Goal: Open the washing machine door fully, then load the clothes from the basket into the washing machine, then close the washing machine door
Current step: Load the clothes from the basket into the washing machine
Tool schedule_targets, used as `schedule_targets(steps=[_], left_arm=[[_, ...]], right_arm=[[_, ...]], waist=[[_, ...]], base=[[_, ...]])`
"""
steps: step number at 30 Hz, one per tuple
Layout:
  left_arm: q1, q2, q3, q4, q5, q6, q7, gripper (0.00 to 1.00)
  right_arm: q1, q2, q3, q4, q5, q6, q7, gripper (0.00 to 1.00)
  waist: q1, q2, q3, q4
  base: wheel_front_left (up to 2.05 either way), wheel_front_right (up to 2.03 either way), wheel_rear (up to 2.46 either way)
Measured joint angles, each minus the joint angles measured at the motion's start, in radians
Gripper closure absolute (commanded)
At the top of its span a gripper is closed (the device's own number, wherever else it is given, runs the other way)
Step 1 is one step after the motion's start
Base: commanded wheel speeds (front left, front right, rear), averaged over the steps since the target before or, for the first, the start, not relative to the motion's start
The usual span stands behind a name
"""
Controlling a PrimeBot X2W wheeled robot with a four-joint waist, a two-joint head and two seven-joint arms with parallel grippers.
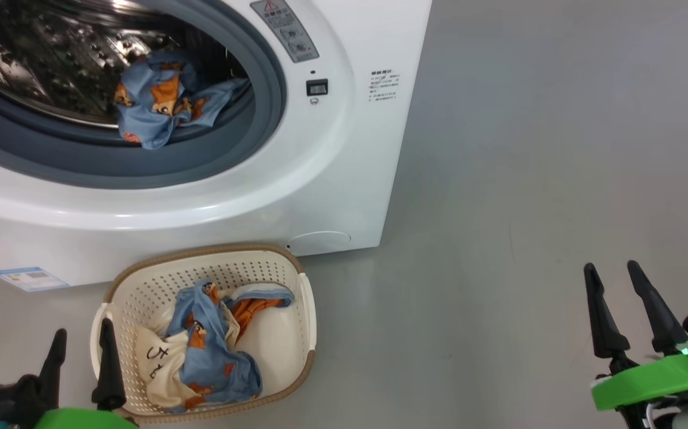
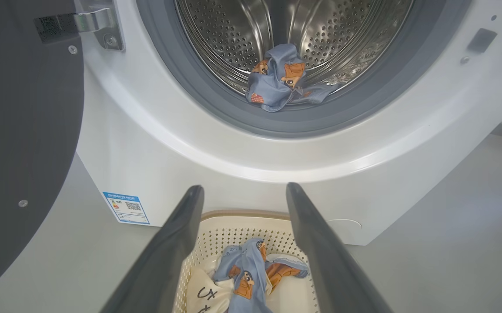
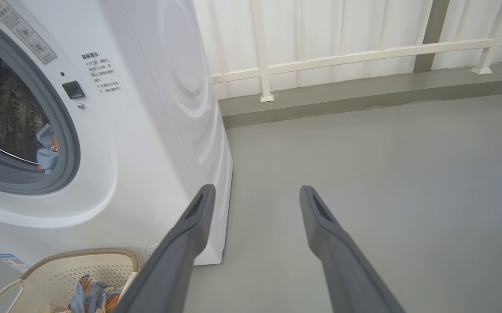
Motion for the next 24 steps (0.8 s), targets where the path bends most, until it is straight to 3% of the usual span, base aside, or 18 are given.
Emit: schedule_targets(steps=[24], left_arm=[[-0.308, 0.049, -0.086, 0.400, -0.037, 0.000, 0.001, 0.00]], right_arm=[[-0.178, 0.033, 0.079, -0.025, 0.000, 0.000, 0.000, 0.00]], waist=[[0.0000, 0.0000, 0.218, -0.036]], base=[[0.00, 0.00, 0.00]])
